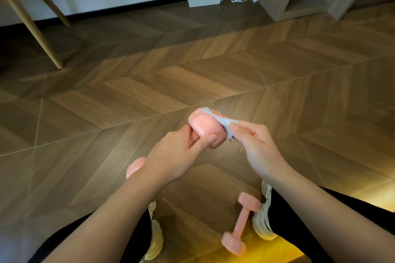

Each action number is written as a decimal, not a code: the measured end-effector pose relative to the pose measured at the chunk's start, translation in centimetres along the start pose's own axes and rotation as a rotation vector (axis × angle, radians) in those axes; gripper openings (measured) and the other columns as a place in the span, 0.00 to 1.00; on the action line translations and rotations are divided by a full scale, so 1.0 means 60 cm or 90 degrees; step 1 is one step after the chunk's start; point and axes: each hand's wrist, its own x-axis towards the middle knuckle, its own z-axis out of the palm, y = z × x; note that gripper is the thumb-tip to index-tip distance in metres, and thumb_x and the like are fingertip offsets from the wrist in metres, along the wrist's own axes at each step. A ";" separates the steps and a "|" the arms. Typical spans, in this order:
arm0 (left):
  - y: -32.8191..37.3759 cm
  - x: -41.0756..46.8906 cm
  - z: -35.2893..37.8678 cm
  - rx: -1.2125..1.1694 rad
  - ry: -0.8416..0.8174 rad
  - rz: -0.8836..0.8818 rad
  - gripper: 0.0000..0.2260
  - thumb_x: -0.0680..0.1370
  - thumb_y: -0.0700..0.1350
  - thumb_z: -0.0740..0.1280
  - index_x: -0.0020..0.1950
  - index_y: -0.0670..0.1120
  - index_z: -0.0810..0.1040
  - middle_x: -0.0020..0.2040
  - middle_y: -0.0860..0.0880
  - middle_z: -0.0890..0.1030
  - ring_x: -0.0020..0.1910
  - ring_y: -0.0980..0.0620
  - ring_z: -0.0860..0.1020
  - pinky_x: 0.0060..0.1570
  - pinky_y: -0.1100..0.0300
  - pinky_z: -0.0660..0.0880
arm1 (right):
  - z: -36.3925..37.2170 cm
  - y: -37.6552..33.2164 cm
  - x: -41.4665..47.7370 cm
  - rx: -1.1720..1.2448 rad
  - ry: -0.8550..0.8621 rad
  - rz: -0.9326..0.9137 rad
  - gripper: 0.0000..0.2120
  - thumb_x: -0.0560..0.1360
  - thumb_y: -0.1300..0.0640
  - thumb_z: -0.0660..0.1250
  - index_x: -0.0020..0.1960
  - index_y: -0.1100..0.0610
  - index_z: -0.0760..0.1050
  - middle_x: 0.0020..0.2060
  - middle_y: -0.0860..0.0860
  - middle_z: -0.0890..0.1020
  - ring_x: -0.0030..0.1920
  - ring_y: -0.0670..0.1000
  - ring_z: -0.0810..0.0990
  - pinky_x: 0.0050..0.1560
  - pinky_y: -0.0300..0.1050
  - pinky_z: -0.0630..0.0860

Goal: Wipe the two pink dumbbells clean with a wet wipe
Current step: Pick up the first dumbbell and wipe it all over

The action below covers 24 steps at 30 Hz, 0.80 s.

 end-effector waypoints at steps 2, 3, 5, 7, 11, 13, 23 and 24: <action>0.003 -0.001 0.000 0.012 0.001 0.017 0.35 0.67 0.79 0.47 0.49 0.51 0.72 0.40 0.53 0.80 0.42 0.48 0.79 0.46 0.47 0.76 | 0.000 -0.001 0.009 -0.011 -0.012 0.007 0.14 0.82 0.63 0.57 0.61 0.60 0.79 0.58 0.50 0.82 0.63 0.44 0.78 0.67 0.44 0.72; 0.004 -0.001 0.000 0.016 0.000 0.023 0.35 0.67 0.79 0.46 0.49 0.51 0.72 0.40 0.53 0.80 0.41 0.48 0.79 0.46 0.47 0.76 | 0.002 -0.002 0.012 -0.022 -0.013 0.005 0.15 0.83 0.64 0.56 0.64 0.63 0.78 0.62 0.53 0.81 0.66 0.47 0.76 0.70 0.46 0.70; 0.005 0.001 0.000 0.013 0.003 0.022 0.35 0.67 0.79 0.46 0.49 0.51 0.71 0.40 0.52 0.79 0.41 0.48 0.78 0.45 0.48 0.76 | 0.004 -0.002 0.012 -0.028 -0.002 -0.004 0.17 0.82 0.61 0.56 0.62 0.67 0.78 0.60 0.61 0.82 0.65 0.55 0.77 0.68 0.48 0.71; 0.004 0.002 -0.003 0.003 0.010 0.016 0.33 0.67 0.78 0.46 0.47 0.52 0.70 0.39 0.53 0.79 0.42 0.48 0.78 0.44 0.49 0.75 | 0.001 -0.001 0.002 -0.031 0.014 -0.008 0.18 0.80 0.58 0.56 0.53 0.66 0.82 0.51 0.63 0.84 0.57 0.60 0.80 0.58 0.52 0.74; 0.005 -0.002 -0.007 0.003 0.026 0.031 0.34 0.67 0.78 0.47 0.50 0.51 0.72 0.39 0.53 0.79 0.41 0.47 0.78 0.44 0.48 0.76 | 0.002 -0.004 0.005 -0.019 0.017 0.009 0.14 0.81 0.60 0.57 0.48 0.58 0.82 0.44 0.43 0.83 0.49 0.39 0.79 0.53 0.37 0.73; 0.008 -0.002 -0.003 0.019 0.024 0.044 0.35 0.67 0.78 0.47 0.51 0.51 0.72 0.40 0.53 0.80 0.41 0.48 0.78 0.44 0.48 0.76 | 0.006 -0.009 0.016 -0.033 0.007 0.005 0.15 0.83 0.63 0.56 0.61 0.64 0.79 0.56 0.55 0.84 0.62 0.48 0.79 0.65 0.43 0.73; 0.005 0.002 -0.002 -0.024 0.027 0.034 0.33 0.68 0.78 0.47 0.49 0.53 0.71 0.38 0.55 0.78 0.39 0.52 0.77 0.43 0.48 0.76 | 0.006 -0.009 0.017 -0.030 0.006 -0.011 0.17 0.82 0.60 0.56 0.60 0.66 0.80 0.58 0.61 0.83 0.62 0.54 0.79 0.66 0.48 0.73; 0.005 0.004 -0.002 -0.028 0.029 0.030 0.32 0.68 0.78 0.47 0.48 0.54 0.71 0.38 0.56 0.78 0.39 0.52 0.77 0.43 0.49 0.76 | 0.007 -0.008 0.014 -0.036 0.003 -0.026 0.18 0.81 0.57 0.56 0.56 0.66 0.82 0.52 0.64 0.83 0.58 0.58 0.80 0.61 0.52 0.74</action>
